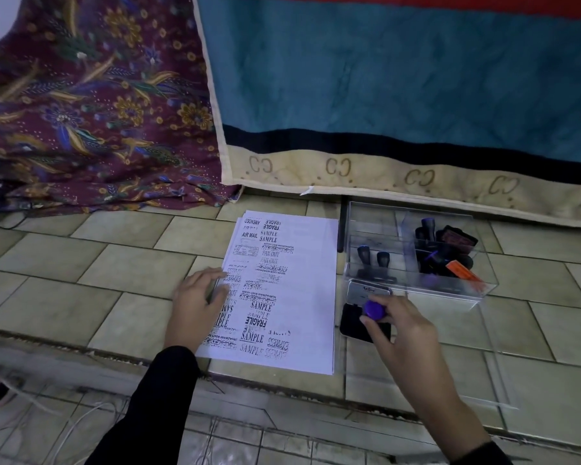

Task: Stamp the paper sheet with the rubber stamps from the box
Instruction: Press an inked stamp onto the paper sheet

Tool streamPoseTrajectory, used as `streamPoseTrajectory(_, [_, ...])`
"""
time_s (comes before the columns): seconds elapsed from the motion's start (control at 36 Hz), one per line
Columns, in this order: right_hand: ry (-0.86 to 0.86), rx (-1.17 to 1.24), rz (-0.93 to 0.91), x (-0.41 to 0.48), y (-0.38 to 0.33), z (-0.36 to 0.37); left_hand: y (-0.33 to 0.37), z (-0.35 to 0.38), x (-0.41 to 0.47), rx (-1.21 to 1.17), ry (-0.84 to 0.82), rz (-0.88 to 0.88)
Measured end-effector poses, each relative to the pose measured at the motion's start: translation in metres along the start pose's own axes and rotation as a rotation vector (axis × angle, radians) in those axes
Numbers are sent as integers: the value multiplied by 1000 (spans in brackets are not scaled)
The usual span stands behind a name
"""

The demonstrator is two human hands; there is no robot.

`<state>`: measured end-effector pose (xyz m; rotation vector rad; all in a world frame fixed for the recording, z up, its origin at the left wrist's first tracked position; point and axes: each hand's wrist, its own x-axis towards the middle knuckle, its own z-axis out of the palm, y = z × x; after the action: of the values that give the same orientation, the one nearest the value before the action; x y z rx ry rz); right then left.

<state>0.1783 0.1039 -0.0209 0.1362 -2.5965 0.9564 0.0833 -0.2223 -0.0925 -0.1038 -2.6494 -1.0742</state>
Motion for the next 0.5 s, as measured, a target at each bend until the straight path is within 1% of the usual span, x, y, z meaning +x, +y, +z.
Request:
streamPoseTrajectory(0.22, [-31,-54,-33,-1,1,4,0,-1,0,10,-7,-6])
streamPoseTrajectory(0.39, [-23,-84,-48,-1,1,5,0,0,-1,11,-8,-5])
streamPoseTrajectory(0.5, [-18,-97,-9,7,1,7,-1,1,-1,2,-7,-4])
